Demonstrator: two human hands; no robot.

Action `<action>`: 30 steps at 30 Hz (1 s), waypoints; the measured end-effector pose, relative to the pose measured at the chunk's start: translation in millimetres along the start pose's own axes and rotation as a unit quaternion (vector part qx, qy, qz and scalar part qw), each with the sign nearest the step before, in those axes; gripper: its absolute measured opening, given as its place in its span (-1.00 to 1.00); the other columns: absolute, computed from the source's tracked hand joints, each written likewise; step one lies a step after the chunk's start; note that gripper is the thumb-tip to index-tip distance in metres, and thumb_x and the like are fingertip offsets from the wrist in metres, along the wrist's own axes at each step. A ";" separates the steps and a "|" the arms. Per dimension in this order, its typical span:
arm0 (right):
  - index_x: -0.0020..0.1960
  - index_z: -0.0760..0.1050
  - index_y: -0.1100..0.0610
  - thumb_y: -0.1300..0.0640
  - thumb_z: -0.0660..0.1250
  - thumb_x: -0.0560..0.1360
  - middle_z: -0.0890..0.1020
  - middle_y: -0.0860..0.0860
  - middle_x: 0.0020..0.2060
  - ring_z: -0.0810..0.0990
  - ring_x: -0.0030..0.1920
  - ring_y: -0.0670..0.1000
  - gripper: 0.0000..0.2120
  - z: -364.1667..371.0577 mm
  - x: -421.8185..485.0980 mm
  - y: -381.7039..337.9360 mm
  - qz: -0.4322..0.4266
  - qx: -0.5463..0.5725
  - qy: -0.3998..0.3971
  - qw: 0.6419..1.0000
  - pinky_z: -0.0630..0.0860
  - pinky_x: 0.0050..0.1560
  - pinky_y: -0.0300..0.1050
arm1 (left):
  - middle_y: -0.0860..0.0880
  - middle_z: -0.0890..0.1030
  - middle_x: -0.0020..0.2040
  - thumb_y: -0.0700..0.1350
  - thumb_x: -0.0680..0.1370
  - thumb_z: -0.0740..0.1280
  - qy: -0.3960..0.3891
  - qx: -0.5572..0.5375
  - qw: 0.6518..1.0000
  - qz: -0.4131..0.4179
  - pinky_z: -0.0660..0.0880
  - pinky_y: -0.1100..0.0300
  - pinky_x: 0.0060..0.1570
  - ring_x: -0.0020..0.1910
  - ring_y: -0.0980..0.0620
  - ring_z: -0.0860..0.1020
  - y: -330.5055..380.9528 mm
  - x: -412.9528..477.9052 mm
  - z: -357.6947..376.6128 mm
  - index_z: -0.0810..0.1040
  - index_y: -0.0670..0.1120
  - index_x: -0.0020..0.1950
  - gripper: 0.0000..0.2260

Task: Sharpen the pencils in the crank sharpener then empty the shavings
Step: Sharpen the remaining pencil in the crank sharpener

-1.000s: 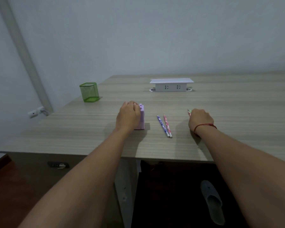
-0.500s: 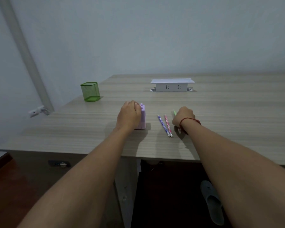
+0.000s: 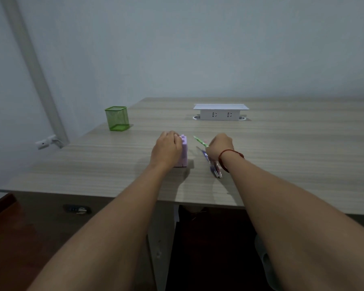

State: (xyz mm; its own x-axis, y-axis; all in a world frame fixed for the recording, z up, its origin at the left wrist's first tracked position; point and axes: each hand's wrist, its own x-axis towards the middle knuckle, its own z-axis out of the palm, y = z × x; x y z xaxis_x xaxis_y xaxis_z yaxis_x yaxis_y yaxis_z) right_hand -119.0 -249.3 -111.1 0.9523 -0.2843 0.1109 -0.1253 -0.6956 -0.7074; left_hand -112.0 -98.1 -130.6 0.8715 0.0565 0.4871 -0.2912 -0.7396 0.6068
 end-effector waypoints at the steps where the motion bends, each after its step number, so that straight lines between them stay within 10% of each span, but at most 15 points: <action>1: 0.10 0.59 0.32 0.28 0.35 0.49 0.62 0.26 0.09 0.59 0.00 0.17 -0.79 0.8 -0.2 -0.9 -0.001 -0.004 0.006 1.000 0.47 -0.06 -0.15 | -0.19 0.54 0.10 -0.14 0.61 0.09 0.001 0.001 1.000 0.001 0.46 -0.03 0.12 0.10 -0.16 0.49 -0.8 0.5 0.4 0.54 -0.20 0.08 -0.74; 15: 0.15 0.51 0.28 0.22 0.26 0.56 0.57 0.24 0.15 0.57 0.14 0.26 -0.79 -10.3 -4.8 28.6 0.039 -0.043 0.053 0.997 0.53 0.16 0.05 | -0.19 0.54 0.10 -0.12 0.61 0.07 -0.022 0.016 1.000 0.011 0.46 -0.03 0.11 0.10 -0.15 0.48 -5.2 7.2 1.1 0.54 -0.19 0.06 -0.72; 30: 0.17 0.51 -0.04 0.08 0.11 0.62 0.58 0.01 0.16 0.48 0.23 0.11 -0.76 -9.8 -11.5 10.2 -0.141 -0.174 -0.035 0.974 0.23 0.23 0.00 | -0.25 0.59 0.07 -0.18 0.59 0.09 -0.026 0.027 0.999 0.017 0.42 0.03 0.08 0.09 -0.18 0.51 -27.8 14.8 -18.4 0.58 -0.22 0.01 -0.73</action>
State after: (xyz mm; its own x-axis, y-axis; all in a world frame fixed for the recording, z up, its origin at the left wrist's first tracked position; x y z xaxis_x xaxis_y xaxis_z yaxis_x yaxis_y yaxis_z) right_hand -134.0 -259.5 -112.7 0.9777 -0.0128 0.2094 0.0681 -0.9246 -0.3748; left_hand -98.3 -64.4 -128.7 0.8809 -0.0031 0.4733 -0.3007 -0.7760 0.5545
